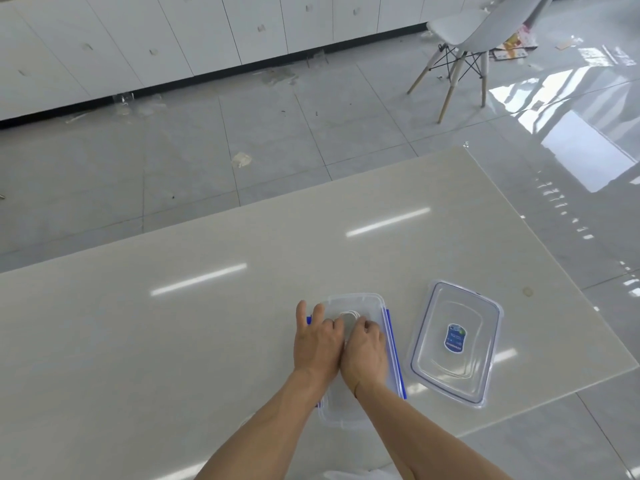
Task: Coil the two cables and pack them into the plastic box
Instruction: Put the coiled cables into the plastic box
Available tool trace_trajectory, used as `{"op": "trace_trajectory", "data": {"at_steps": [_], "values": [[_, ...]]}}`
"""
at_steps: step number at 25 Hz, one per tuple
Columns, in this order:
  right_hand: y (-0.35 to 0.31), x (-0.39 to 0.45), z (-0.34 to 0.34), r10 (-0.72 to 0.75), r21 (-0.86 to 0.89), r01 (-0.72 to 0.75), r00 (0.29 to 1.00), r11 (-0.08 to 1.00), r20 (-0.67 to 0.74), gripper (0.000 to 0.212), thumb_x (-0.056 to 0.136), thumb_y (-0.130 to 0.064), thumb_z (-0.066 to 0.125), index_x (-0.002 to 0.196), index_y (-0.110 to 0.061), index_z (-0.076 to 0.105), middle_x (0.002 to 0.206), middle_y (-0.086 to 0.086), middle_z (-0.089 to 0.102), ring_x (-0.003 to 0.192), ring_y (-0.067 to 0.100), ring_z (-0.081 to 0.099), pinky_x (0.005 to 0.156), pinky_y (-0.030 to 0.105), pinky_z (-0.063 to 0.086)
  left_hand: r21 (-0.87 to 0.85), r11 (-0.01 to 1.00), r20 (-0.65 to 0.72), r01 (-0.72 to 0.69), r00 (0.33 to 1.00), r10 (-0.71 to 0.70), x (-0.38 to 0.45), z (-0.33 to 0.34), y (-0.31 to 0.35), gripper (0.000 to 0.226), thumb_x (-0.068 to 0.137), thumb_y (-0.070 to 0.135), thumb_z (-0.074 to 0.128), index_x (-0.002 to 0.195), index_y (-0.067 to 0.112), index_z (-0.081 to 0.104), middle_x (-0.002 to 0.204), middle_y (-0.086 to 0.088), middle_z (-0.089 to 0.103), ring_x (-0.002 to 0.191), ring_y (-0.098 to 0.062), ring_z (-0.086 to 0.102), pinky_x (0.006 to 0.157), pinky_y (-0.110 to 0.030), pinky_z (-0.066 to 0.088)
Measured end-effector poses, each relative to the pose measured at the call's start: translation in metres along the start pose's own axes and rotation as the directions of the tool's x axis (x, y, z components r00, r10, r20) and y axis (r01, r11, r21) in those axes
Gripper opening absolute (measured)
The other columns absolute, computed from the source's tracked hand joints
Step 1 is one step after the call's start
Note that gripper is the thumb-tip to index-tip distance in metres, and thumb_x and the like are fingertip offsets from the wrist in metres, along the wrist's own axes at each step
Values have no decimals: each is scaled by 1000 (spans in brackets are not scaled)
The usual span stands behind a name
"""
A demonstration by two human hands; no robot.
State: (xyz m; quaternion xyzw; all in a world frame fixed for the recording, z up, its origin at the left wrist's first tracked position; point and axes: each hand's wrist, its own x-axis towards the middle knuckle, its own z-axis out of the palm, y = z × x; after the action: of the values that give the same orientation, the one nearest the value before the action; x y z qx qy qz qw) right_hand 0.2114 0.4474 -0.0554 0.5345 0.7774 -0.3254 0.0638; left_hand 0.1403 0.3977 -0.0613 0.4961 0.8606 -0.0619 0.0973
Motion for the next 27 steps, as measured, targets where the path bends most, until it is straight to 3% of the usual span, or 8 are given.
{"op": "trace_trajectory", "data": {"at_steps": [4,8,14,18,21,25,27], "values": [[0,0,-4,-65,-67,67,997,995,34,57,99,-12,51,149,-5,26,149,13,41,133,28,42,105,35,45,25,1000,25,10,1000,-11,-3,3,-1,22,90,26,59,106,13,67,101,-5,75,135,-29,43,117,-59,6],[0,-5,-8,-79,-25,81,995,996,56,52,98,-11,48,147,-7,31,148,9,43,131,26,44,102,34,45,17,1000,16,3,1000,-3,-6,-2,-5,33,92,30,55,120,14,62,120,-5,68,137,-27,41,119,-56,7],[1,-14,-15,-200,-25,201,980,979,14,37,90,-3,42,124,-13,53,127,2,57,111,23,54,76,30,48,-157,984,-146,-78,988,55,-18,-16,-22,32,94,26,46,119,21,66,127,5,66,131,-20,48,113,-40,30],[4,-31,-19,-343,-79,340,939,937,-29,37,93,-6,45,124,-16,62,130,-2,61,116,21,55,84,32,51,-439,897,-277,-61,958,-71,-47,-23,-47,23,95,24,55,110,20,72,115,7,71,115,-15,59,98,-30,44],[2,-55,-14,-453,-68,449,890,891,-48,33,95,-12,50,122,-21,66,126,-7,63,116,18,55,86,32,52,-526,850,-222,6,964,-144,-83,-14,-76,23,96,25,57,114,22,70,117,8,71,111,-13,61,97,-28,44],[-8,-89,3,-633,-68,629,769,774,-91,24,87,-6,65,105,-17,74,105,-3,72,96,22,66,69,34,57,-555,820,-38,141,980,-195,-132,8,-119,25,96,31,58,117,27,69,121,11,69,113,-10,60,95,-21,41],[-14,-103,19,-681,-86,676,729,732,-66,24,87,-8,67,107,-18,75,102,-4,73,90,21,70,67,34,59,-552,806,52,216,973,-225,-154,19,-135,25,95,33,58,117,28,68,121,13,69,113,-10,59,95,-23,43]]}}
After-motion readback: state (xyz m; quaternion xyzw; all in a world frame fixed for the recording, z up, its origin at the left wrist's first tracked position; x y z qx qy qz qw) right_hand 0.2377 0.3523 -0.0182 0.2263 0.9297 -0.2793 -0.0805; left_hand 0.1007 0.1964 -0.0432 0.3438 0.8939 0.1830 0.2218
